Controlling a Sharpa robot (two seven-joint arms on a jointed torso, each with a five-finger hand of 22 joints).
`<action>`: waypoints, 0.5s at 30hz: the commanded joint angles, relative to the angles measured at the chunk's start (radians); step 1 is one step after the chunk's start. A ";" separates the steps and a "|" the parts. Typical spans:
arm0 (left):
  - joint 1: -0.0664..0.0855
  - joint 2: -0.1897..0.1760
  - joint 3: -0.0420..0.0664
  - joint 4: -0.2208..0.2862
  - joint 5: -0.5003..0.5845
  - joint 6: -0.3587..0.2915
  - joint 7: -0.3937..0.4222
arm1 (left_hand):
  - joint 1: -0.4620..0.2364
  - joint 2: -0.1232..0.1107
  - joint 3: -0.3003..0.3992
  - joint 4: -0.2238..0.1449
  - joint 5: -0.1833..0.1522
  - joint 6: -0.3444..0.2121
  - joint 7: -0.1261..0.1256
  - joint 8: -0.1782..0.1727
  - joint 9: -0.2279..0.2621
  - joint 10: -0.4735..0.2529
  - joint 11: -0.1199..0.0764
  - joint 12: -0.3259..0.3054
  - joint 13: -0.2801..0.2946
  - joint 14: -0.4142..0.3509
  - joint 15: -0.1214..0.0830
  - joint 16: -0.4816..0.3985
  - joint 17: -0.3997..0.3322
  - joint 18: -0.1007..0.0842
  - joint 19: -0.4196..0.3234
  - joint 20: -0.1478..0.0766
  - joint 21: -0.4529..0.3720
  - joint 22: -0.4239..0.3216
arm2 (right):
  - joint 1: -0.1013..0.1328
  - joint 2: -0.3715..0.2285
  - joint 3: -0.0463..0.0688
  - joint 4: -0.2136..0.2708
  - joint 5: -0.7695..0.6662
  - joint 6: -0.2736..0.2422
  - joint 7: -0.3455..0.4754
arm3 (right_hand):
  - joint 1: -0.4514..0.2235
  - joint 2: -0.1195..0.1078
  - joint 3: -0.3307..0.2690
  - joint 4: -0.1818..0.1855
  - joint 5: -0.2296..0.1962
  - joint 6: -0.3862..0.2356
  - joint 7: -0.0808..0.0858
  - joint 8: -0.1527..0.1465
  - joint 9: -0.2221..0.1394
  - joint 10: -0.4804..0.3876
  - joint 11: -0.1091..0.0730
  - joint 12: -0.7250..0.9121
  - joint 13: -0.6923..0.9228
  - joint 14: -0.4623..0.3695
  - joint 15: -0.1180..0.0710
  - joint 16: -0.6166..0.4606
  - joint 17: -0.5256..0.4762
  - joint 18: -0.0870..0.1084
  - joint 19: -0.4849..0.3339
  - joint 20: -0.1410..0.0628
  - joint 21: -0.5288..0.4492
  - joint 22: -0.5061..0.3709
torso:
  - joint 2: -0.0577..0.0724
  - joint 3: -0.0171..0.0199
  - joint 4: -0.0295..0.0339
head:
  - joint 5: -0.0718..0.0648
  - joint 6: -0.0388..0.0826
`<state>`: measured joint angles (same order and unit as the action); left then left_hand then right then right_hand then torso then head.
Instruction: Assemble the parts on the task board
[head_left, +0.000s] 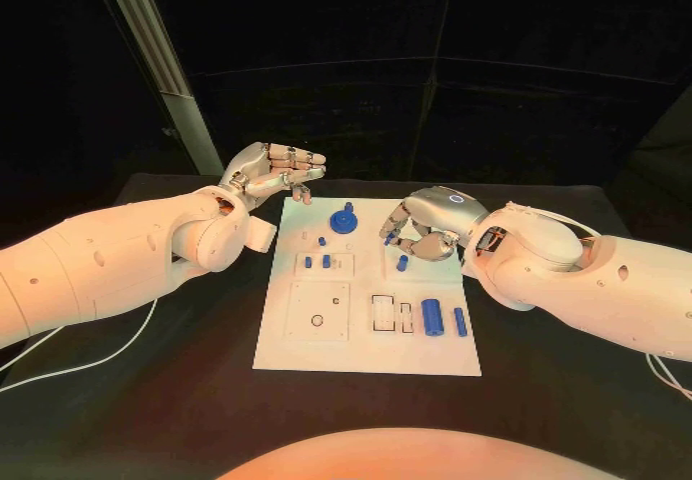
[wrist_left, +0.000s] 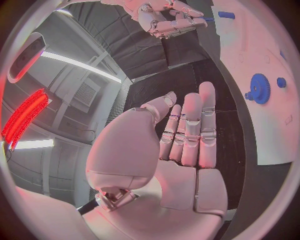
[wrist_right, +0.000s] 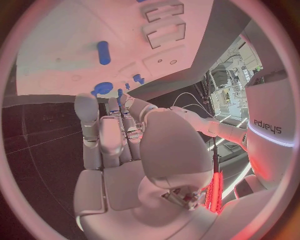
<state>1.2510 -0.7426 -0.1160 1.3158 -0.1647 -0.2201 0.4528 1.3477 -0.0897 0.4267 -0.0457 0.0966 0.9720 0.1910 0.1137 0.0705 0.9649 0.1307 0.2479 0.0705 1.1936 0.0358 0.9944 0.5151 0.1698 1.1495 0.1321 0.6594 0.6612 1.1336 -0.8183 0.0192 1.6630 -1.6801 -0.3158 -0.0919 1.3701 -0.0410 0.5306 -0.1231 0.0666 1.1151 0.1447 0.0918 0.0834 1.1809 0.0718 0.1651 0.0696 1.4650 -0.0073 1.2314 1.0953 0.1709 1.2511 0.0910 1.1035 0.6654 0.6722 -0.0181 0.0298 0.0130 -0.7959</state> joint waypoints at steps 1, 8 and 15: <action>0.001 0.003 0.000 0.000 0.002 0.008 0.002 | 0.006 0.002 0.004 -0.004 -0.001 0.004 0.001 0.006 0.000 -0.007 -0.002 0.007 -0.002 -0.005 -0.001 -0.004 -0.001 0.014 -0.008 0.000 -0.004 -0.001 | 0.001 0.025 0.001 -0.002 0.014 -0.001 0.017 | 0.002 -0.005 0.003 -0.003 0.003 0.002 0.004 -0.007 0.001 0.004 0.004 -0.004 0.000 0.028 -0.005 0.004 0.000 -0.020 0.007 0.001 0.006 0.001 | 0.001 0.0002 0.0000 | 0.008 -0.002; 0.001 0.006 0.000 0.000 0.002 0.008 0.002 | 0.006 0.002 0.005 -0.005 -0.001 0.004 0.001 0.007 0.000 -0.008 -0.002 0.007 -0.002 -0.005 0.000 -0.003 -0.002 0.013 -0.008 0.000 -0.004 -0.001 | -0.014 0.091 -0.003 -0.026 -0.006 0.025 0.023 | 0.002 -0.005 0.004 -0.003 0.004 0.001 0.004 -0.008 0.001 0.004 0.004 -0.005 0.000 0.028 -0.005 0.005 0.001 -0.020 0.006 0.001 0.006 0.001 | 0.002 0.0005 -0.0013 | 0.033 -0.011; 0.001 0.010 0.000 0.000 0.002 0.009 0.002 | 0.006 0.002 0.005 -0.005 -0.001 0.004 0.001 0.007 0.000 -0.008 -0.002 0.007 -0.002 -0.005 0.000 -0.003 -0.002 0.013 -0.008 0.000 -0.004 -0.001 | -0.052 0.136 -0.007 -0.043 -0.024 0.050 0.023 | 0.002 -0.004 0.005 -0.003 0.005 0.000 0.005 -0.009 0.000 0.003 0.005 -0.006 0.000 0.028 -0.004 0.005 0.001 -0.020 0.006 0.001 0.006 0.000 | 0.002 0.0023 -0.0028 | 0.059 -0.019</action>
<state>1.2510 -0.7338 -0.1161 1.3154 -0.1645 -0.2200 0.4518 1.3477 -0.0897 0.4294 -0.0485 0.0966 0.9720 0.1910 0.1137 0.0705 0.9649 0.1307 0.2516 0.0697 1.1936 0.0358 0.9944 0.5143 0.1697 1.1495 0.1321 0.6594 0.6612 1.0838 -0.6866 0.0118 1.6231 -1.6853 -0.2924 -0.0797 1.3698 -0.0408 0.5305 -0.1231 0.0666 1.1146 0.1443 0.0860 0.0831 1.1808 0.0719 0.1650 0.0688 1.4650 -0.0073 1.2314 1.0960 0.1709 1.2510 0.0911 1.1035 0.6653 0.6743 -0.0170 0.0281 0.0650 -0.8122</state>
